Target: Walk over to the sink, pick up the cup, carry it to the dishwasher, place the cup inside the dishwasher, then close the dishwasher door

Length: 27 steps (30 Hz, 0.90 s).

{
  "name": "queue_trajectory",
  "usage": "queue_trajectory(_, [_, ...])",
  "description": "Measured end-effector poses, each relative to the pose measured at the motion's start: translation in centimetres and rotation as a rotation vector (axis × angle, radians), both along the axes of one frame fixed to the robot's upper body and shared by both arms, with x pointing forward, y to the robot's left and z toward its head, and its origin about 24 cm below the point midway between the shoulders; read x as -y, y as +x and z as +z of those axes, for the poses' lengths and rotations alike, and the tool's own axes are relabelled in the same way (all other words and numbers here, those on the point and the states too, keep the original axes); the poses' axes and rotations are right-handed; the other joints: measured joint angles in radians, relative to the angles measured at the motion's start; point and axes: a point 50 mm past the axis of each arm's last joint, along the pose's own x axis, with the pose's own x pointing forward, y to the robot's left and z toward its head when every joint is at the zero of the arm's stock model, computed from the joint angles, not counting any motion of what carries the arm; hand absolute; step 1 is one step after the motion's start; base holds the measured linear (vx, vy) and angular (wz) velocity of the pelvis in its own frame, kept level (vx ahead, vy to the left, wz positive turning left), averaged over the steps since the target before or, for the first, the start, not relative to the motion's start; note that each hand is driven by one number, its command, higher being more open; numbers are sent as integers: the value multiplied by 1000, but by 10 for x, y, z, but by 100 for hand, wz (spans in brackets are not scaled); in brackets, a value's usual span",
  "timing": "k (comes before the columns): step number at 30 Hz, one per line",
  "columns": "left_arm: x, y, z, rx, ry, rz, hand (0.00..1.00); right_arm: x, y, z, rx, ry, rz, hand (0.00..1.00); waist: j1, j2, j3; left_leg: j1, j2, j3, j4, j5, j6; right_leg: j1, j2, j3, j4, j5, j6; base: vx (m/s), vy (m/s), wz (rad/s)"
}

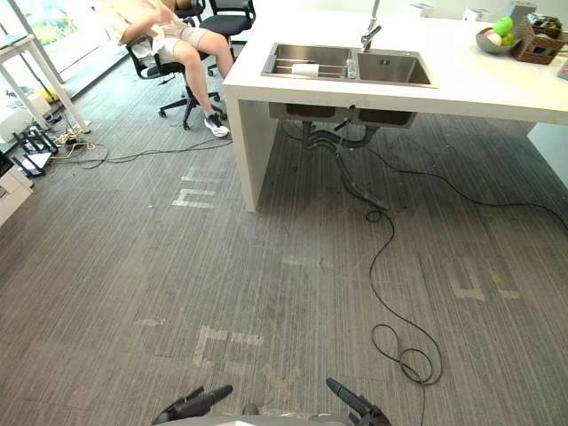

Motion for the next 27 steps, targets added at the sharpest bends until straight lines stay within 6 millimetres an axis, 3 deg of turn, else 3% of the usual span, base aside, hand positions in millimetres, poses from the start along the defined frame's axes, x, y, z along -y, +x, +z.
queue_trajectory(5, [15, 33, 8, 69, 123, -20, 100, 1, 31, 9, 100, -89, 99, 100, 0, -5, 17, 11, -5, -1, 0, 0, -5, 18, -8, -16, 2, -3, 17, -16, -1, 7])
queue_trajectory(8, [15, 40, 10, 69, 255, -26, 100, 1, 39, 12, 122, -118, 130, 100, 0, -7, 27, 13, -7, -1, 0, 0, -5, 19, -12, -20, 9, -8, 24, -19, -2, 6])
queue_trajectory(18, [3, 57, 29, 166, 612, -143, 100, -4, 40, 14, 133, -138, 205, 100, 0, -9, 34, 16, -20, 4, 0, 0, -4, 11, -30, -20, 45, -16, 27, -16, 8, 1])
queue_trajectory(23, [4, 51, 27, 150, 619, -172, 100, -6, 33, 12, 133, -108, 216, 100, -2, -9, 34, 24, -23, 25, -1, -5, 3, 9, -33, 2, 47, -18, 23, -29, 13, -12])
queue_trajectory(27, [7, 25, 16, 74, 530, -158, 100, -10, 18, 6, 90, -66, 186, 100, -2, -8, 34, 30, -23, 48, -6, -9, 11, 6, -30, 22, 44, -19, 22, -7, -5, -16])
